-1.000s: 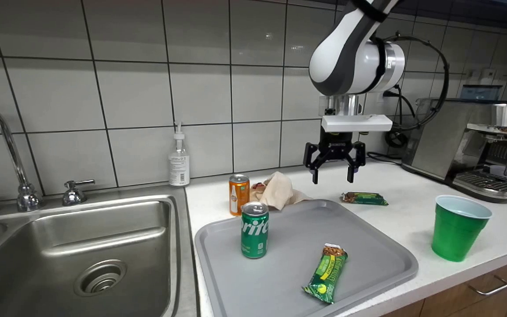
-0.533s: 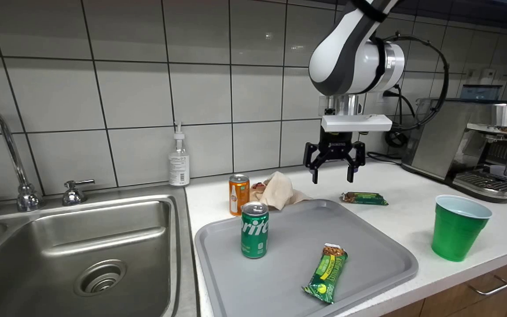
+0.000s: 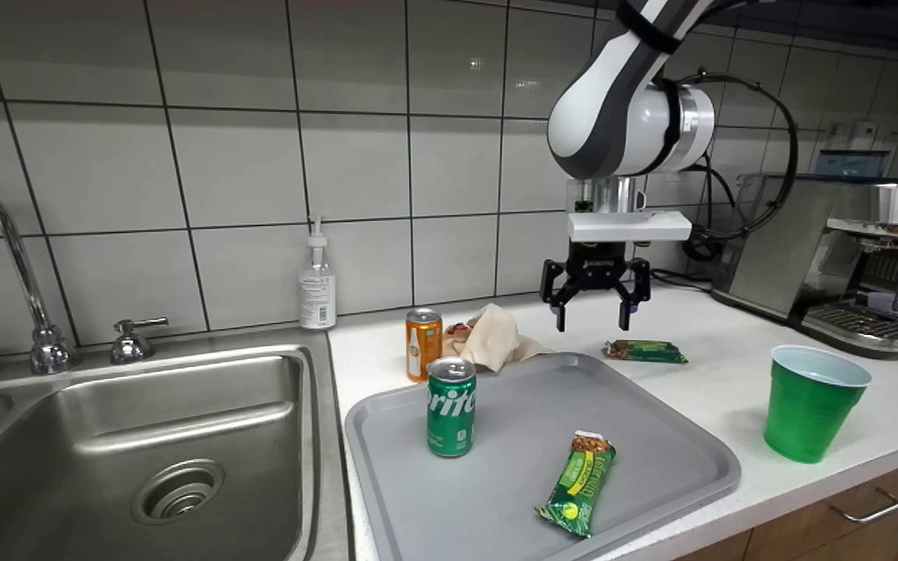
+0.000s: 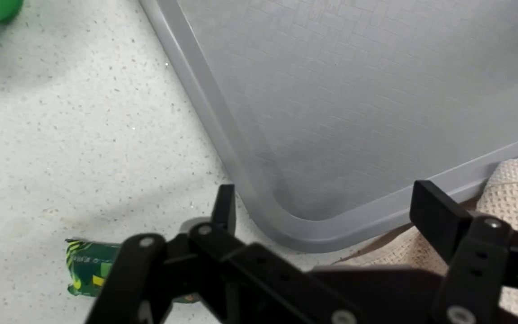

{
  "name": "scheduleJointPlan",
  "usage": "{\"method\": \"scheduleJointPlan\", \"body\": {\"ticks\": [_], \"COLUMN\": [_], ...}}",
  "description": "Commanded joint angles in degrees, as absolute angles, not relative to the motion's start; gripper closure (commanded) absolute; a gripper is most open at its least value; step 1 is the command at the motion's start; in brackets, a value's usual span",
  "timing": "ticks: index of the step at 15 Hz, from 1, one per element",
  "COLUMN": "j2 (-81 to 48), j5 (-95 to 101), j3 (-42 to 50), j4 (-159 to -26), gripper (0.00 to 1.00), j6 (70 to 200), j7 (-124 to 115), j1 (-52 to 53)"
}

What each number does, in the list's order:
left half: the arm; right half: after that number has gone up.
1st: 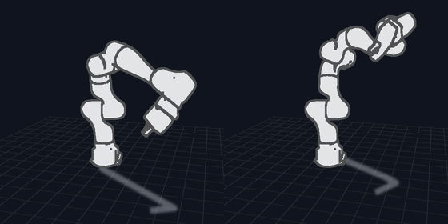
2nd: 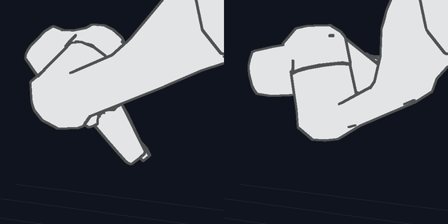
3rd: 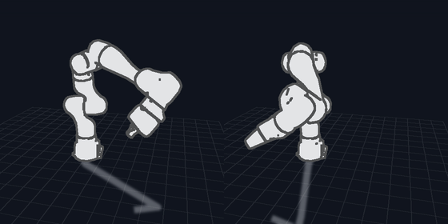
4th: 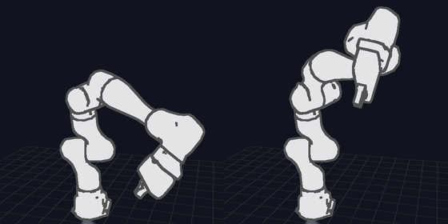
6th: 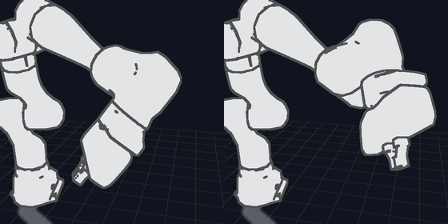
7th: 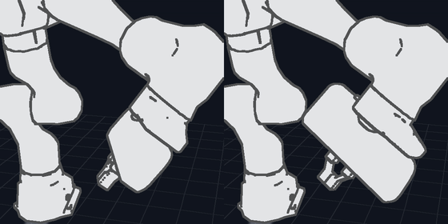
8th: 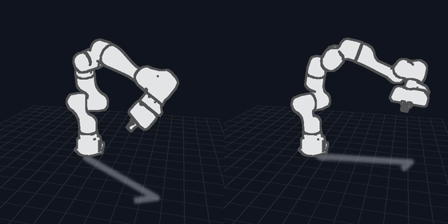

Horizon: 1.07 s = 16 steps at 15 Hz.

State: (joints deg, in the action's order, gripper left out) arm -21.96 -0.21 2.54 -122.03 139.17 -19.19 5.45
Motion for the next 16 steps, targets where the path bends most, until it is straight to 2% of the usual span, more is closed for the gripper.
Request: {"method": "scheduleJointPlan", "body": {"ticks": [1,16], "j2": [-24.3,-36.3], "j5": [-0.5,-5.0], "j3": [4.1,10.7], "j4": [-118.8,-105.2], "gripper": [0.00,0.00], "j6": [137.9,132.3], "j7": [-24.1,-43.5], "j1": [5.4,4.3]}}
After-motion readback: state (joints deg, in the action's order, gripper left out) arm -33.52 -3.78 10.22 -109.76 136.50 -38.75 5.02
